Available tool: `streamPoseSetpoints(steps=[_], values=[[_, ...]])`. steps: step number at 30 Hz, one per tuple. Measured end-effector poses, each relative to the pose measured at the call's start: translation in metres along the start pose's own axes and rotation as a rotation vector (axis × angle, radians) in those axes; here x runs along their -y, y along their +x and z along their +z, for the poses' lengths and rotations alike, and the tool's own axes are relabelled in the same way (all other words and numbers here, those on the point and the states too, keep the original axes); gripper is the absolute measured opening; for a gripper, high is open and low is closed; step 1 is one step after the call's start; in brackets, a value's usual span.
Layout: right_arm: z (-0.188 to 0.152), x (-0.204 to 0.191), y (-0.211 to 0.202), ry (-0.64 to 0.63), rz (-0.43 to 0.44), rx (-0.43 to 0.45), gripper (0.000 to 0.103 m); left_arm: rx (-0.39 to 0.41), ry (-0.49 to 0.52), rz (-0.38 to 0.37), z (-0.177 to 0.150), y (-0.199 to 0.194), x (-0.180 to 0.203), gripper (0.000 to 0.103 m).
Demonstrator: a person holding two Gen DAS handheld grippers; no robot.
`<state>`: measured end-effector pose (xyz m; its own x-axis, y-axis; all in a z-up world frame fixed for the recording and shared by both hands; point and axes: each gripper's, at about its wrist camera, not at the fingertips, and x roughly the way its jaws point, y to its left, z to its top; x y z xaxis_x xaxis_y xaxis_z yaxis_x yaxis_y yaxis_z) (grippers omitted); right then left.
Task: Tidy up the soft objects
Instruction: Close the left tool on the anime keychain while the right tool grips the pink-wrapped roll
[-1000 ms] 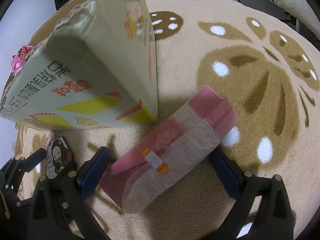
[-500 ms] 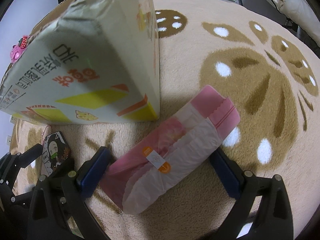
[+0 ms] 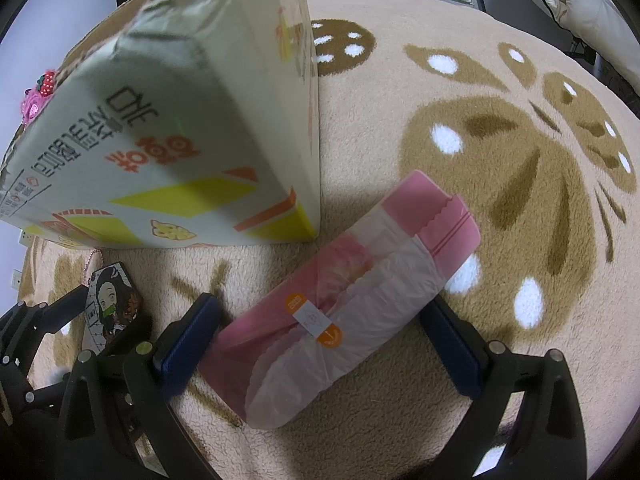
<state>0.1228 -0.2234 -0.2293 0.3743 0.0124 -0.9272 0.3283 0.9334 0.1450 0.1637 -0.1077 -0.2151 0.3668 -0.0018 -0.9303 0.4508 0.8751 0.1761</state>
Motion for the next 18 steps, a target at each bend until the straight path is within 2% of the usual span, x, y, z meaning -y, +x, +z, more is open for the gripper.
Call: streamPoseSetpoints(steps=[9, 16, 18], values=[[0.0, -0.002, 0.003, -0.003, -0.004, -0.002, 0.103, 0.0, -0.028, -0.025, -0.001, 0.011, -0.011, 0.067], [0.0, -0.003, 0.003, -0.003, -0.003, -0.001, 0.103, -0.001, -0.073, -0.112, -0.001, 0.016, -0.032, 0.063], [0.0, -0.003, 0.003, 0.003, 0.003, 0.001, 0.103, -0.006, -0.07, -0.115, 0.0, 0.016, -0.035, 0.063]])
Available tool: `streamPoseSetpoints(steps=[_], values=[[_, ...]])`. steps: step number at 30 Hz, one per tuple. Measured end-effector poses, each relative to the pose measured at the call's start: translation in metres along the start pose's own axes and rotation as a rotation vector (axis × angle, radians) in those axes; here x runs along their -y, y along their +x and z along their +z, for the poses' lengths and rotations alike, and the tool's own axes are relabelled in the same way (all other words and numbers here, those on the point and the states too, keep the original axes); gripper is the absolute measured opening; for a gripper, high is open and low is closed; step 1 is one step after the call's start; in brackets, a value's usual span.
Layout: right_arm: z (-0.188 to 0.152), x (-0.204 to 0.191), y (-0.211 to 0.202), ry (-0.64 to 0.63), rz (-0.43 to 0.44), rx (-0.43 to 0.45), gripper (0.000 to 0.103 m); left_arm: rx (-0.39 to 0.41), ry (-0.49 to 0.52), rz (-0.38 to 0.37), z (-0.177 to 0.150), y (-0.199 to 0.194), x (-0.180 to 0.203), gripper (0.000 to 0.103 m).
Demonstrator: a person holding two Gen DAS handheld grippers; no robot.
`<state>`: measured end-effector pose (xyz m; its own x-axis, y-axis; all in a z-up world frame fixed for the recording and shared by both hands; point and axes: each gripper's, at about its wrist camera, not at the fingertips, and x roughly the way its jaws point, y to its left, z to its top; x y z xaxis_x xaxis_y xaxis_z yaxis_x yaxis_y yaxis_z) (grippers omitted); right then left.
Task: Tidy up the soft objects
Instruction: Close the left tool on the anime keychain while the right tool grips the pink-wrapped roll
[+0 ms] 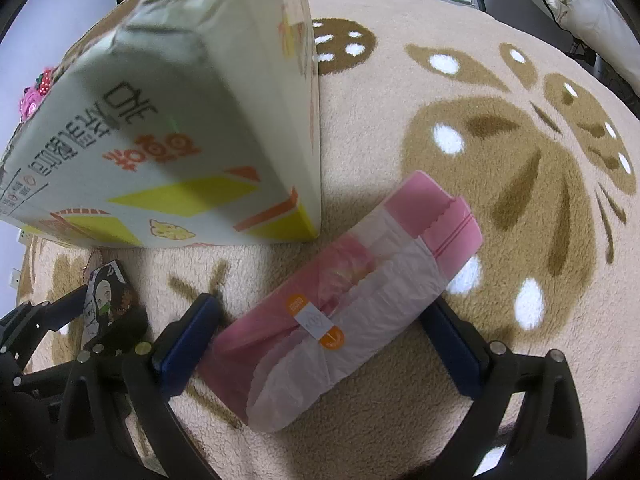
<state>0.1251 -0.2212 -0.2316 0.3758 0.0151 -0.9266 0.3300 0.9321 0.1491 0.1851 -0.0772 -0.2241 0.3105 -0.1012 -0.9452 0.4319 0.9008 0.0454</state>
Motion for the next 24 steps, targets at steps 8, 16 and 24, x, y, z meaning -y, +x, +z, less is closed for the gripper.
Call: streamPoseSetpoints(steps=[8, 16, 24], values=[[0.005, 0.013, -0.005, 0.051, 0.04, 0.016, 0.103, 0.007, -0.017, 0.009, 0.003, 0.0, -0.012, 0.063], [0.009, 0.02, -0.005, 0.056, -0.011, 0.008, 0.091, 0.016, -0.057, 0.041, 0.004, -0.006, -0.031, 0.063], [0.007, 0.026, -0.015, 0.059, -0.055, -0.004, 0.064, 0.031, -0.04, 0.075, -0.002, -0.01, -0.03, 0.063]])
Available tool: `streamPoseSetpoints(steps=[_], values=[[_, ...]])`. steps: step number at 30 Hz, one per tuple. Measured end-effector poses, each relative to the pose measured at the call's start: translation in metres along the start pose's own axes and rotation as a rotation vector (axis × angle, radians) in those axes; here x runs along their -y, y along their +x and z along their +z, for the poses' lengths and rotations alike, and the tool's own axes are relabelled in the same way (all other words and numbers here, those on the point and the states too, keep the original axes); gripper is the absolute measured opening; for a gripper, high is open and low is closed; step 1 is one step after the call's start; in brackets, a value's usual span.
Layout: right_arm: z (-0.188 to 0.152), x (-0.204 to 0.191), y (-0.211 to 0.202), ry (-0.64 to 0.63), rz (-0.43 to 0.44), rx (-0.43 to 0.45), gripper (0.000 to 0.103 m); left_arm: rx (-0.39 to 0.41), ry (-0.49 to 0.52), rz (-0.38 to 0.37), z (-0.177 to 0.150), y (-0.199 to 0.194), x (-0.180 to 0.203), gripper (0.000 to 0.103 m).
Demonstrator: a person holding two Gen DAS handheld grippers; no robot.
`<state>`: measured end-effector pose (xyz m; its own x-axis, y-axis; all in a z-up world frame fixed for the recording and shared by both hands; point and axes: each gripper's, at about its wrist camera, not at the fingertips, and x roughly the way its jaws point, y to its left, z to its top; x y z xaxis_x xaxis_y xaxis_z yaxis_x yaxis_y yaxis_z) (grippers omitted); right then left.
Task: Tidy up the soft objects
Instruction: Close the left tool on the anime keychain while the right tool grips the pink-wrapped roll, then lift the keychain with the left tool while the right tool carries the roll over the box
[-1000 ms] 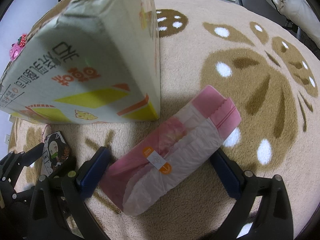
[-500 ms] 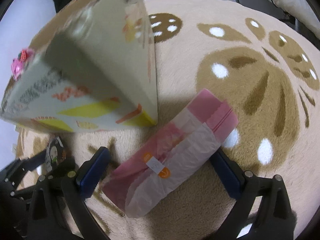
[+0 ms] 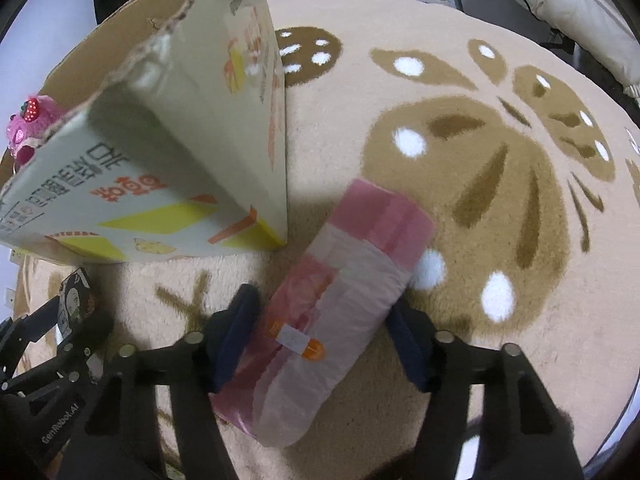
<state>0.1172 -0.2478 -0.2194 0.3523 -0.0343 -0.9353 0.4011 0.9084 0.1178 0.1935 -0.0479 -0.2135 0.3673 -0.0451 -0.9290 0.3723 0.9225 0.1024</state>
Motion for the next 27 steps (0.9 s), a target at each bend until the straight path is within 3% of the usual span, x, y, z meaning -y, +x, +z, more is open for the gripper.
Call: streamPoseSetpoints(steps=[9, 13, 21, 27], values=[[-0.008, 0.02, -0.026, 0.047, 0.041, 0.011, 0.042, 0.031, -0.01, 0.045, -0.013, -0.02, -0.004, 0.063], [-0.012, 0.03, -0.039, 0.086, 0.099, 0.034, 0.021, 0.057, -0.033, 0.049, -0.019, -0.038, -0.01, 0.063], [-0.024, 0.047, -0.076, 0.093, 0.124, 0.099, 0.017, 0.109, -0.083, 0.06, -0.021, -0.081, -0.003, 0.063], [-0.036, 0.035, -0.113, 0.086, 0.113, 0.177, 0.017, 0.17, -0.103, 0.087, -0.023, -0.117, 0.003, 0.063]])
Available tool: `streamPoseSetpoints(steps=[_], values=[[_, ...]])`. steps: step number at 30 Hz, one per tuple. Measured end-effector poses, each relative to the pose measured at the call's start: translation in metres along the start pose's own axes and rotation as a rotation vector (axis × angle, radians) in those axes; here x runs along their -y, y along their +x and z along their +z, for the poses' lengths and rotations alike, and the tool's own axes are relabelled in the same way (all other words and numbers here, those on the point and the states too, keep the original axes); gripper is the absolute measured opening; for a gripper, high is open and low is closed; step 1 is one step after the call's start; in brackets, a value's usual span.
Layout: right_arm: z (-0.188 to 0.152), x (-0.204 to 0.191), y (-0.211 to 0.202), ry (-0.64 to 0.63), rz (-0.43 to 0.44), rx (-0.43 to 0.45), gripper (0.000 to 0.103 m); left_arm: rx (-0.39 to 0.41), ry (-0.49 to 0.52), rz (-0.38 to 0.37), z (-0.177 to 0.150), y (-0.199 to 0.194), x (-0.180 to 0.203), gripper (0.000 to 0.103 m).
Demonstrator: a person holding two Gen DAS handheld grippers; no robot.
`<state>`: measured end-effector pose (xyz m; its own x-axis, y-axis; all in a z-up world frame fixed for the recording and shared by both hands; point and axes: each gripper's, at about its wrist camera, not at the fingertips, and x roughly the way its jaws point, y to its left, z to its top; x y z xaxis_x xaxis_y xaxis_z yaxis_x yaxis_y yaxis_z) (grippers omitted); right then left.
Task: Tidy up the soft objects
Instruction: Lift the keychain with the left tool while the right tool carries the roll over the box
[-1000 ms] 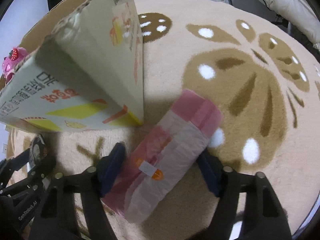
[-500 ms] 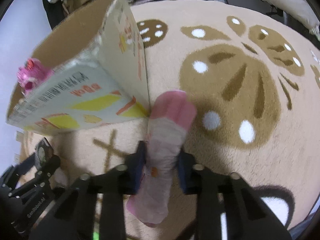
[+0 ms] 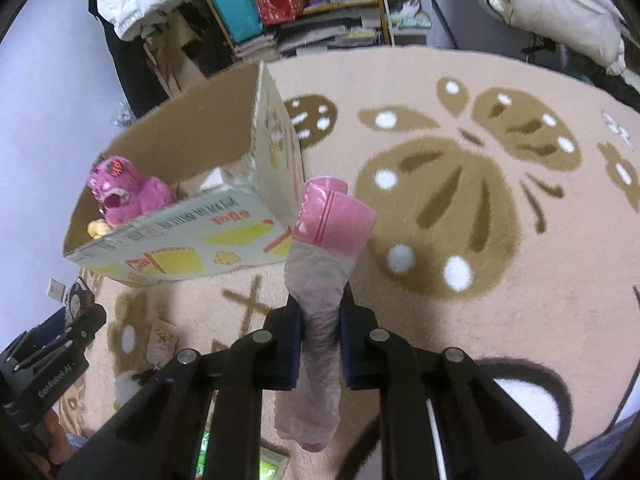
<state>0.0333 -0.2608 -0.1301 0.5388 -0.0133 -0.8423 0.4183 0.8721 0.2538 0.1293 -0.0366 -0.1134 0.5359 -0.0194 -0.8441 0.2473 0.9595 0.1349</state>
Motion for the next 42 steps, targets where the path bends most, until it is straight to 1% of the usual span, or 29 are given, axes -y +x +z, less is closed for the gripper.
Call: streamPoseSetpoints(steps=[2, 4, 7, 8, 12, 16, 21, 25, 27, 29, 32, 36, 39, 42], values=[[0.002, -0.001, -0.009, 0.0, 0.005, 0.028, 0.017, 0.027, -0.005, 0.007, 0.002, -0.012, -0.002, 0.063], [0.005, -0.013, -0.015, -0.012, 0.01, 0.059, 0.017, 0.051, -0.016, -0.001, 0.007, -0.021, -0.006, 0.063], [0.015, -0.023, -0.019, -0.032, 0.033, 0.11, 0.017, 0.089, -0.072, -0.069, 0.017, -0.03, -0.018, 0.063], [0.017, -0.028, -0.025, -0.043, 0.043, 0.131, 0.017, 0.104, -0.08, -0.08, 0.02, -0.036, -0.019, 0.063], [0.027, -0.043, -0.037, -0.065, 0.078, 0.185, 0.017, 0.173, -0.065, -0.063, 0.034, -0.054, -0.017, 0.063], [0.04, -0.056, -0.044, -0.087, 0.111, 0.221, 0.017, 0.214, -0.059, -0.062, 0.047, -0.061, -0.02, 0.063], [0.062, -0.078, -0.047, -0.145, 0.133, 0.252, 0.017, 0.239, -0.042, -0.036, 0.065, -0.056, -0.019, 0.063], [0.079, -0.092, -0.045, -0.188, 0.139, 0.269, 0.017, 0.239, -0.039, -0.048, 0.076, -0.042, -0.017, 0.063], [0.09, -0.098, -0.042, -0.209, 0.138, 0.276, 0.017, 0.226, -0.027, -0.054, 0.081, -0.034, -0.012, 0.063], [0.1, -0.102, -0.038, -0.226, 0.138, 0.283, 0.017, 0.216, -0.01, -0.078, 0.085, -0.027, -0.006, 0.063], [0.112, -0.106, -0.031, -0.245, 0.132, 0.288, 0.017, 0.225, 0.041, -0.042, 0.093, -0.019, 0.009, 0.063], [0.121, -0.109, -0.018, -0.278, 0.123, 0.281, 0.017, 0.227, 0.076, -0.044, 0.098, -0.008, 0.023, 0.063], [0.121, -0.104, -0.006, -0.268, 0.138, 0.267, 0.017, 0.234, 0.091, -0.033, 0.1, 0.0, 0.031, 0.063], [0.122, -0.091, 0.011, -0.198, 0.196, 0.233, 0.017, 0.233, 0.092, -0.019, 0.101, 0.01, 0.035, 0.063]])
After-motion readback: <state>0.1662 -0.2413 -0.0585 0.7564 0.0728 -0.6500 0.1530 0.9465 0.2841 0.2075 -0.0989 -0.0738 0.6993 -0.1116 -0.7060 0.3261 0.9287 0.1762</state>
